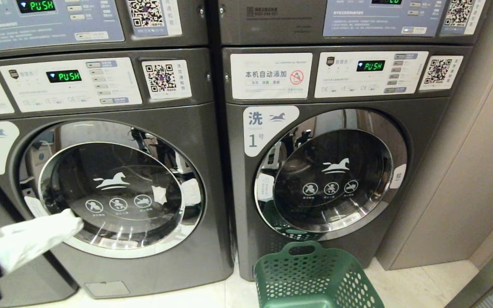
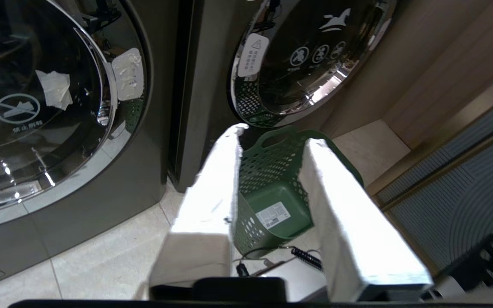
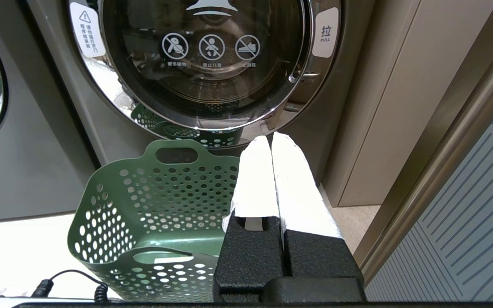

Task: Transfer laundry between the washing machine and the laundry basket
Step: Open the lid of the washing machine

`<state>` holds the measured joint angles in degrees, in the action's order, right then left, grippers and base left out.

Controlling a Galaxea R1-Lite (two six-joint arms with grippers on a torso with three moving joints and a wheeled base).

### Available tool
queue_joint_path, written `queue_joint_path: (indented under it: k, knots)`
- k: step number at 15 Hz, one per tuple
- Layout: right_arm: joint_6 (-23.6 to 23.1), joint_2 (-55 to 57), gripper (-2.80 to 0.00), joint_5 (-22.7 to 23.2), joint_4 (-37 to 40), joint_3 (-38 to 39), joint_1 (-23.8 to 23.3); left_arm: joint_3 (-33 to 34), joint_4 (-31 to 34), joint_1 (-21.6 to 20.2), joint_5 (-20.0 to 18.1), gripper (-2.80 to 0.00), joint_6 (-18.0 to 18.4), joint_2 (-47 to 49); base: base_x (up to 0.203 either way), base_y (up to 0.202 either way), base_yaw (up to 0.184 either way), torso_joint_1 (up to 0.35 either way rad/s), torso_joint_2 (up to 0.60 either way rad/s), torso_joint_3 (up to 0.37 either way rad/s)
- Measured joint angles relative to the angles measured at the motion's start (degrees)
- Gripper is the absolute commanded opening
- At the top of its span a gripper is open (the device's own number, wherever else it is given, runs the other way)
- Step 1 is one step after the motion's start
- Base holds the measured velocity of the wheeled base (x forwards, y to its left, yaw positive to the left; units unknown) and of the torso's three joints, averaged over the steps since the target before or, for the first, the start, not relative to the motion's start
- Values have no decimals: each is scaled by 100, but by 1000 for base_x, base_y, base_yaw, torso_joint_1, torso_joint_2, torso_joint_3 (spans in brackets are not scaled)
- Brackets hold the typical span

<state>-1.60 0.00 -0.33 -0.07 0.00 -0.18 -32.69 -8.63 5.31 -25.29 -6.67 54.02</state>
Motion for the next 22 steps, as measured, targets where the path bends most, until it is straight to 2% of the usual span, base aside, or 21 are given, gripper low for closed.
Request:
queue_joint_path:
  k: [4,8,10,12,15,17,18,22]
  knots:
    - [0,0,-280,0,0,0,0,-536,-1603,66,133,0,49,2491,0,0,0,0,0,0]
    - [0,0,-280,0,0,0,0,-808,-3802,77,583,0,598,4625,0,0,0,0,0,0]
    - [-2,0,-280,0,0,0,0,-503,-4710,62,740,0,836,5222,0,0,0,0,0,0]
    - [-1,0,-280,-1,0,0,0,-280,-5247,-20,842,0,892,5632,0,0,0,0,0,0]
    - [0,0,-280,-1,0,0,0,-173,-6270,-121,713,0,875,6297,0,0,0,0,0,0]
    - [0,0,-280,-2,0,0,0,-139,-6755,-236,254,0,879,6626,0,0,0,0,0,0]
    - [2,0,-280,-2,0,0,0,-153,-6791,-296,73,0,881,6776,0,0,0,0,0,0]
    - [-1,0,-280,-1,0,0,0,-438,-6800,-393,-38,0,878,7266,0,0,0,0,0,0]
